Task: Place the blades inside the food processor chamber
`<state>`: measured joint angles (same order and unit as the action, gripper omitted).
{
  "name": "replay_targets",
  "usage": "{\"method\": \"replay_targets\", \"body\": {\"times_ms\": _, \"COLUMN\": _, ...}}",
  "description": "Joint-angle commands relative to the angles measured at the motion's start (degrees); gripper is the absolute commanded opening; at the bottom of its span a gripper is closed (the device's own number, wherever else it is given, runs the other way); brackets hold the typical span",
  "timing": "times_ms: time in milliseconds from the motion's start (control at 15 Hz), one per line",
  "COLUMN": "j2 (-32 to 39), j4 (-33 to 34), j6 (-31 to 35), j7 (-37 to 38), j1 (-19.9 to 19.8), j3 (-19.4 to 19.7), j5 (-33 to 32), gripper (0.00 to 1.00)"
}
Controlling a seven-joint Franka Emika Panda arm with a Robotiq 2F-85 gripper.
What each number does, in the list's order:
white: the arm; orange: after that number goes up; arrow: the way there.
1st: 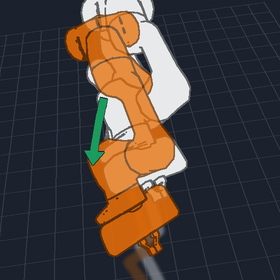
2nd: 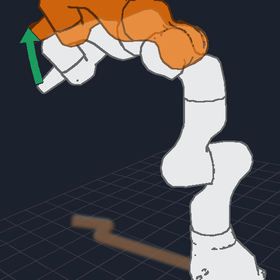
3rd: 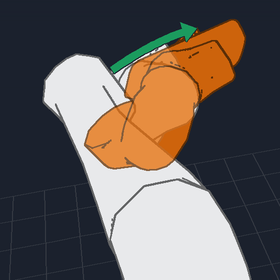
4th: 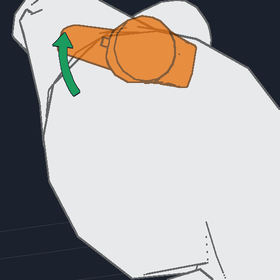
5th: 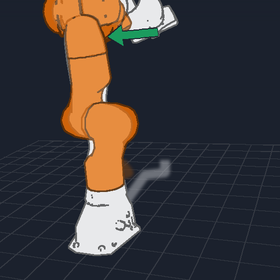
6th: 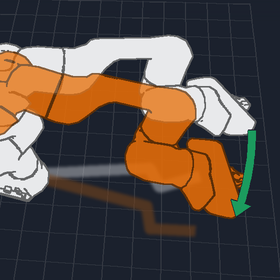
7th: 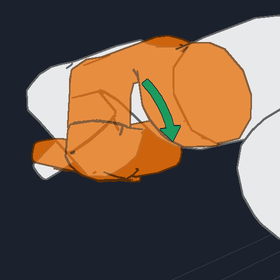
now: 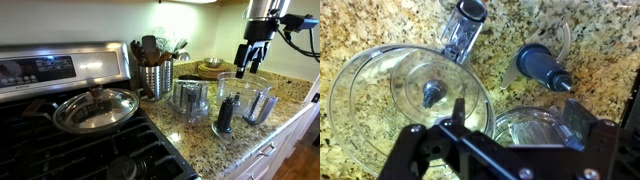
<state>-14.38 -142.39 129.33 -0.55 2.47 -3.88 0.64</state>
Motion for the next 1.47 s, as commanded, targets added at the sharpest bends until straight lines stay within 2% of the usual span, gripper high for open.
{"method": "replay_targets", "body": {"times_ms": 0, "j2": -1.0, "j4": -2.9, "j6": 3.0, "j7": 7.5, "j1": 0.3, "j3": -3.2, "j5": -5.5, "gripper": 1.0}}
{"method": "replay_targets", "body": {"times_ms": 400, "j2": -0.7, "j4": -4.3, "j6": 4.7, "j7": 8.9, "j1": 2.1, "j3": -5.6, "j5": -5.4, "gripper": 1.0}}
{"method": "replay_targets", "body": {"times_ms": 1200, "j2": 5.8, "j4": -3.5, "j6": 9.1, "j7": -0.2, "j1": 5.3, "j3": -4.8, "j5": 0.8, "gripper": 1.0}}
{"method": "replay_targets", "body": {"times_ms": 1267, "j2": 5.1, "j4": -3.5, "j6": 7.8, "j7": 2.5, "j1": 4.7, "j3": -5.2, "j5": -1.0, "gripper": 1.0}}
{"method": "replay_targets", "body": {"times_ms": 1400, "j2": 5.9, "j4": -3.4, "j6": 8.0, "j7": 1.3, "j1": 4.9, "j3": -5.2, "j5": -0.4, "gripper": 1.0}}
